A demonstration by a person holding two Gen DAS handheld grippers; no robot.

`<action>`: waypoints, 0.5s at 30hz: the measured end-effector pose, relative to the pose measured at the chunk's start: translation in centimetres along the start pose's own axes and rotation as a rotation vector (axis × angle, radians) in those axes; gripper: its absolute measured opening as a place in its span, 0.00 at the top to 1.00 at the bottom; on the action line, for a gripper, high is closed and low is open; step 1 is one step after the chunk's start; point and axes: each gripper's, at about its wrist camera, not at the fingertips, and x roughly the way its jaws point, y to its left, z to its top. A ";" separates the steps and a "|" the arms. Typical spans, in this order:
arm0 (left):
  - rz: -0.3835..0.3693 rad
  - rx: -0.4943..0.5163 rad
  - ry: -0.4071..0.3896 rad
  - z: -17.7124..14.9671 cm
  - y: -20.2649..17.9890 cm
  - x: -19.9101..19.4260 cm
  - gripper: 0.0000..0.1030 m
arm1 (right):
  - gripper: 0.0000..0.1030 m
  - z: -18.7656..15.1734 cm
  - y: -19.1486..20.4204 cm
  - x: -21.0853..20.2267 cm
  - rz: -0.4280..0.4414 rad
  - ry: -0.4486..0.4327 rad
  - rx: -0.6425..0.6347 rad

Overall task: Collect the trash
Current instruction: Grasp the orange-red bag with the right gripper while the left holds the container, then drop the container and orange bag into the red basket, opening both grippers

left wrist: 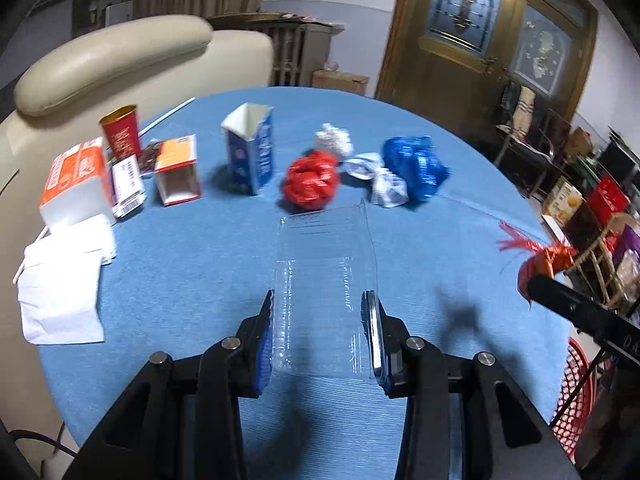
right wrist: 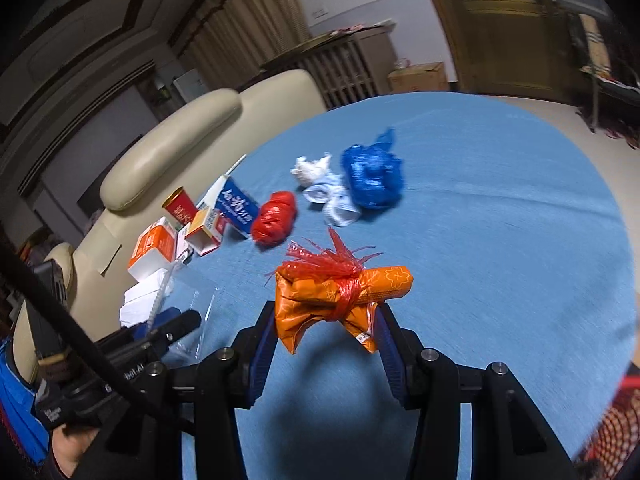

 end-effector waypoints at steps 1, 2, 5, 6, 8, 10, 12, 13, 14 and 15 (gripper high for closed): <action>-0.009 0.012 -0.003 0.0 -0.5 -0.1 0.59 | 0.51 -0.4 -0.5 -0.8 -0.010 -0.009 0.009; -0.027 0.026 -0.005 0.0 -1.2 -0.3 0.59 | 0.51 -0.8 -1.0 -1.7 -0.021 -0.015 0.017; -0.068 0.057 -0.009 0.0 -2.8 -0.7 0.59 | 0.51 -2.0 -2.5 -4.0 -0.055 -0.036 0.041; -0.080 0.068 -0.011 -0.1 -3.3 -0.9 0.59 | 0.51 -2.5 -3.1 -5.0 -0.070 -0.042 0.048; -0.104 0.088 -0.017 -0.1 -4.3 -1.2 0.59 | 0.51 -3.1 -4.2 -6.5 -0.098 -0.049 0.057; -0.126 0.101 -0.018 -0.2 -5.2 -1.4 0.59 | 0.51 -3.9 -5.5 -8.0 -0.142 -0.055 0.059; -0.148 0.116 -0.017 -0.2 -6.2 -1.5 0.59 | 0.51 -4.5 -6.9 -9.3 -0.178 -0.056 0.071; -0.158 0.131 -0.017 -0.3 -6.9 -1.6 0.59 | 0.51 -4.9 -7.6 -9.9 -0.195 -0.055 0.079; -0.169 0.143 -0.017 -0.3 -7.4 -1.7 0.59 | 0.51 -5.2 -8.3 -10.4 -0.213 -0.053 0.087; -0.178 0.151 -0.016 -0.4 -7.9 -1.8 0.59 | 0.51 -5.4 -9.0 -10.8 -0.228 -0.052 0.095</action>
